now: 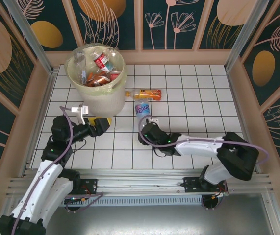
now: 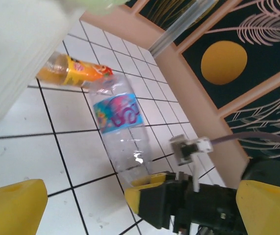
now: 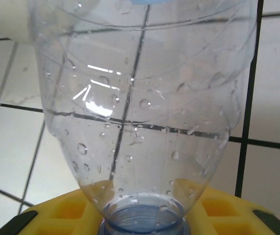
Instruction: Put the plastic bottles in the bin
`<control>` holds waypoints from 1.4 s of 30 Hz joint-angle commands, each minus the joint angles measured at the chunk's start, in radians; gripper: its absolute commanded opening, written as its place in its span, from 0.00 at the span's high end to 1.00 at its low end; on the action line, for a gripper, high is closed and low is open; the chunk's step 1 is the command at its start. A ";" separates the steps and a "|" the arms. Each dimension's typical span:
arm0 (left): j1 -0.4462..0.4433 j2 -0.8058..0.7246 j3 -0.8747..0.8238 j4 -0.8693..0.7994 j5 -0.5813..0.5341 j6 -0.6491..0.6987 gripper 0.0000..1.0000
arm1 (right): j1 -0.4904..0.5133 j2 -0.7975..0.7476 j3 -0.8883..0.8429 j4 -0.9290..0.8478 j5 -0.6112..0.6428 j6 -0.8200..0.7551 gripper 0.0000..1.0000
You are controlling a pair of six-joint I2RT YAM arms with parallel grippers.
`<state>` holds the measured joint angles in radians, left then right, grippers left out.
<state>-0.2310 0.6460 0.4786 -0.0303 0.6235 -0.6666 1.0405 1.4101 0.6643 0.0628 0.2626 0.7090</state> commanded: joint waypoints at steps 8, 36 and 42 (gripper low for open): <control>-0.141 0.170 -0.032 0.330 -0.055 -0.199 0.01 | 0.006 -0.263 -0.094 0.066 -0.129 -0.211 0.63; -0.438 0.518 0.038 0.755 -0.214 -0.352 0.26 | 0.026 -0.438 -0.214 0.121 -0.332 -0.276 0.61; -0.438 0.501 0.042 0.727 -0.233 -0.347 0.34 | 0.026 -0.441 -0.218 0.117 -0.329 -0.282 0.61</control>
<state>-0.6647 1.1679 0.4904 0.6575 0.4137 -1.0183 1.0584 0.9878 0.4633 0.1547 -0.0540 0.4496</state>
